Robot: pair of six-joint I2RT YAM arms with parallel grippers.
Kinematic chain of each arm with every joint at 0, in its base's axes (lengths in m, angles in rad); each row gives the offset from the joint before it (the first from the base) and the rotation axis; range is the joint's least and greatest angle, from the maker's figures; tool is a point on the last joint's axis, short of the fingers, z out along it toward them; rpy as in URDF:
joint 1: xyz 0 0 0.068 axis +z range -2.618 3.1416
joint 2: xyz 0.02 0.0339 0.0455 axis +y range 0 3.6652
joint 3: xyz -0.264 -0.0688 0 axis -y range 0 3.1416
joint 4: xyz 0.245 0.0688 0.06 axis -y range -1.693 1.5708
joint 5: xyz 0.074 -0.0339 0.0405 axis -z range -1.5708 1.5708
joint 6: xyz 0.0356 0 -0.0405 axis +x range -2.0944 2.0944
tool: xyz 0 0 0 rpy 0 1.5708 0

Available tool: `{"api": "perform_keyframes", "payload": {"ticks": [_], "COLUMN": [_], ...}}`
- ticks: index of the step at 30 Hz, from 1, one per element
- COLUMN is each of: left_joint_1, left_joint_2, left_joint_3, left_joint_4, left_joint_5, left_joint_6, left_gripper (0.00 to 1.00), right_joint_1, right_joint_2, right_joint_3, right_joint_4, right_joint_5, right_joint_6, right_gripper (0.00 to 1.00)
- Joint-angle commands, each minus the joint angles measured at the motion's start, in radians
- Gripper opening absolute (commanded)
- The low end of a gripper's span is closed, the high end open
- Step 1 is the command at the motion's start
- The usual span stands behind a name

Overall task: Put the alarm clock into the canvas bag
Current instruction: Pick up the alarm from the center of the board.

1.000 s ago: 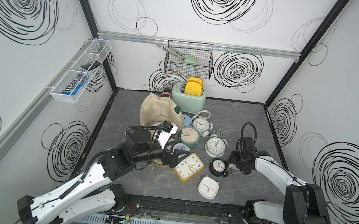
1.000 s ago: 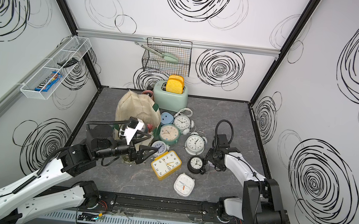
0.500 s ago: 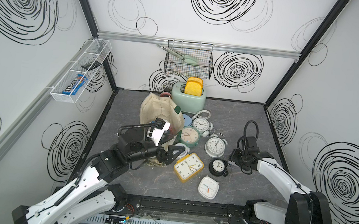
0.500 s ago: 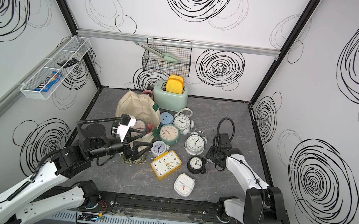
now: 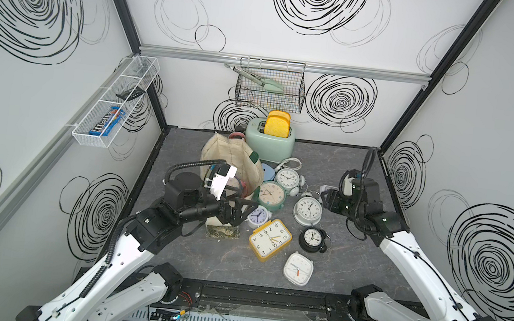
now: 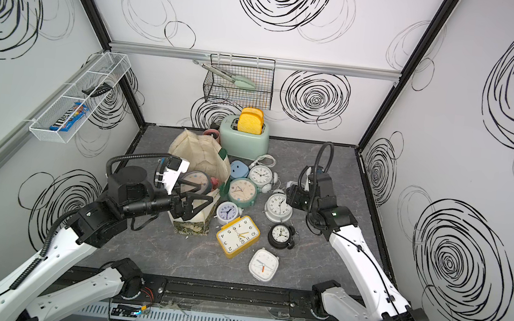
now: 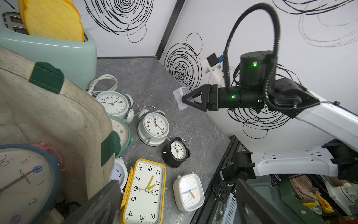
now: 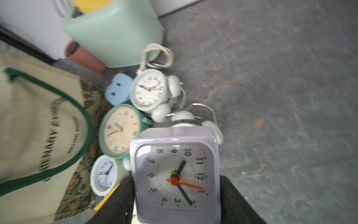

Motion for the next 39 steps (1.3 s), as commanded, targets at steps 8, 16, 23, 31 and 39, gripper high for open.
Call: {"api": "perform_keyframes", "payload": {"ticks": [8,16,23,31,39], "left_joint_1": [0.063,0.162,0.105,-0.030,-0.083], "left_joint_2": [0.158,0.266,0.368,0.465,0.506], "left_joint_3": [0.242,0.410,0.467,0.513,0.522], "left_joint_4": [-0.081,-0.224,-0.257,-0.251,-0.262], "left_joint_5": [0.018,0.016,0.038,0.008,-0.024], "left_joint_6": [-0.068,0.017,0.046,0.068,0.060], "left_gripper": [0.96,0.97,0.96,0.90,0.71], "right_joint_1": [0.294,0.331,0.382,0.415,0.414], "right_joint_2": [0.048,0.045,-0.001,0.010,0.008], "right_joint_3": [0.066,0.018,-0.054,-0.036,-0.039], "right_joint_4": [0.454,0.575,0.639,0.607,0.611], "right_joint_5": [0.028,-0.137,-0.214,-0.211,-0.197], "right_joint_6": [-0.417,-0.610,-0.707,-0.729,-0.730], "right_gripper": [0.26,0.30,0.31,0.31,0.31]}}
